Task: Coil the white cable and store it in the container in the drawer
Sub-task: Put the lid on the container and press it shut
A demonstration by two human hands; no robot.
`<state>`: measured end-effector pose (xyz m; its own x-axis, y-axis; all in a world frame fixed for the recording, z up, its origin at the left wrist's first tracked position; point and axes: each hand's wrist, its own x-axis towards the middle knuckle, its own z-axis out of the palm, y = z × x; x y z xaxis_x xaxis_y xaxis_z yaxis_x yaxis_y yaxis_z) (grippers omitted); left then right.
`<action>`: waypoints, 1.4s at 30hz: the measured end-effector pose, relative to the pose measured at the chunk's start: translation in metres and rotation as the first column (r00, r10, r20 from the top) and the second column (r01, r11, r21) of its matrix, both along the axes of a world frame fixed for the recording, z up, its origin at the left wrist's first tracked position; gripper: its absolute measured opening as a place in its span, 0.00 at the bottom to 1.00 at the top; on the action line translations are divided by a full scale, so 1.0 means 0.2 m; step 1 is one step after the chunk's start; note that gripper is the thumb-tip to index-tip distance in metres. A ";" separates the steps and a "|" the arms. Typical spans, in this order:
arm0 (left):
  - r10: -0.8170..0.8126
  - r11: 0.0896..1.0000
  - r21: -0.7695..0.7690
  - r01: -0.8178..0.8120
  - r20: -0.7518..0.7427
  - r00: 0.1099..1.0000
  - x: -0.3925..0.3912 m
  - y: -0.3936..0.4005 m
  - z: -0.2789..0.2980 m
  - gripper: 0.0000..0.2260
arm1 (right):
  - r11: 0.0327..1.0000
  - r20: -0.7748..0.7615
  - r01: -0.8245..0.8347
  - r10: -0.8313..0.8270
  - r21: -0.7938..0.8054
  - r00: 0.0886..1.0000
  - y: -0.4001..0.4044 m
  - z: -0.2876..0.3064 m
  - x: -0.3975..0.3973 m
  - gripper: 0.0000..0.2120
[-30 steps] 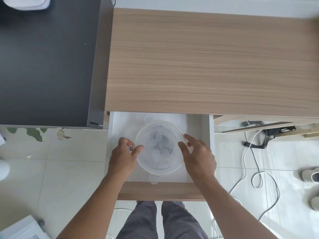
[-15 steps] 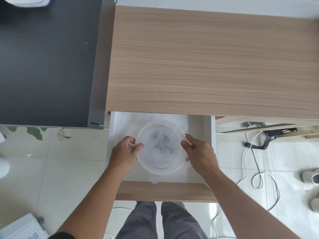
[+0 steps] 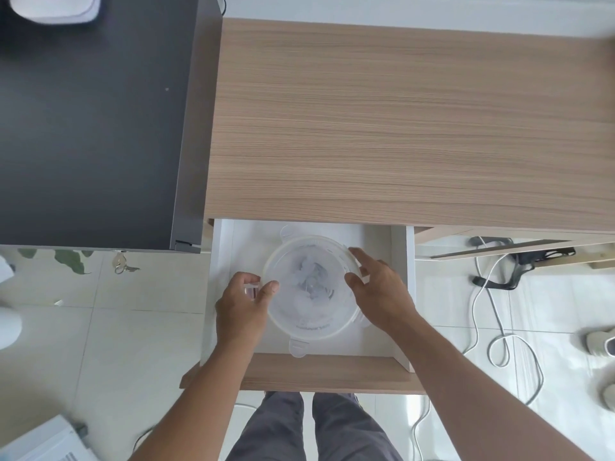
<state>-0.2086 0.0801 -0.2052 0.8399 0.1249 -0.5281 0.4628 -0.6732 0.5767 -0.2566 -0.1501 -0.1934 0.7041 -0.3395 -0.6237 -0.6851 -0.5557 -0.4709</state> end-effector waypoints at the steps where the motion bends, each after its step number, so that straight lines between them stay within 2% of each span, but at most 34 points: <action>1: 0.029 1.000 0.000 -0.029 0.013 0.999 -0.01 0.00 0.00 0.13 | 1.000 -0.001 0.009 -0.009 0.018 1.000 0.00 0.00 0.00 0.23; 4: 0.178 0.984 -0.032 -0.176 0.047 0.983 -0.06 -0.03 0.00 0.19 | 0.999 -0.017 0.021 -0.021 0.041 1.000 0.00 -0.02 0.01 0.22; 7: 0.384 0.923 -0.071 -0.378 0.124 0.915 -0.14 -0.08 0.02 0.25 | 0.999 -0.019 0.030 -0.029 0.035 0.999 0.01 -0.03 0.00 0.21; 10: 0.534 0.846 -0.097 -0.525 0.139 0.834 -0.18 -0.13 0.01 0.19 | 0.999 -0.012 0.032 -0.032 0.013 0.999 0.02 -0.03 -0.01 0.21; 14: 0.589 0.808 -0.091 -0.582 0.109 0.801 -0.19 -0.17 -0.01 0.15 | 0.999 0.000 0.045 -0.045 0.028 0.999 0.02 -0.04 -0.02 0.21; 18: 0.521 0.852 -0.117 -0.510 0.101 0.848 -0.18 -0.16 -0.01 0.11 | 0.998 0.003 0.049 -0.049 0.032 0.999 0.02 -0.04 -0.03 0.21; 21: 0.355 0.935 -0.053 -0.351 0.106 0.929 -0.15 -0.15 0.00 0.16 | 0.999 -0.002 0.032 -0.032 0.003 0.999 0.03 -0.05 -0.04 0.22; 25: 0.202 0.977 0.043 -0.208 0.111 0.973 -0.12 -0.11 0.02 0.18 | 0.998 0.054 -0.056 0.056 0.006 0.997 -0.01 -0.04 -0.05 0.23; 27: 0.126 0.988 0.070 -0.134 0.111 0.986 -0.09 -0.09 0.03 0.17 | 0.971 0.070 -0.234 0.230 0.055 0.971 -0.08 -0.03 -0.07 0.32; 30: 0.117 0.991 0.061 -0.123 0.097 0.988 -0.05 -0.08 0.05 0.15 | 0.869 0.017 -0.466 0.470 0.165 0.883 -0.18 -0.03 -0.09 0.58; 31: 0.120 0.990 0.060 -0.126 0.096 0.988 -0.04 -0.09 0.06 0.15 | 0.839 0.007 -0.525 0.530 0.144 0.848 -0.21 -0.03 -0.09 0.64; 33: 0.122 0.990 0.063 -0.128 0.097 0.988 -0.04 -0.10 0.07 0.16 | 0.796 0.006 -0.602 0.603 0.069 0.798 -0.22 -0.05 -0.08 0.69; 35: 0.120 0.989 0.077 -0.128 0.111 0.987 -0.04 -0.10 0.06 0.16 | 0.760 0.015 -0.648 0.650 -0.046 0.760 -0.21 -0.07 -0.07 0.68; 38: 0.099 0.988 0.111 -0.109 0.090 0.991 -0.03 -0.09 0.06 0.15 | 0.673 0.031 -0.686 0.720 -0.277 0.694 -0.22 -0.11 -0.07 0.59; 42: -0.049 0.985 0.170 0.036 0.072 0.996 -0.03 -0.06 0.05 0.14 | 0.592 0.003 -0.713 0.770 -0.374 0.638 -0.22 -0.13 -0.09 0.56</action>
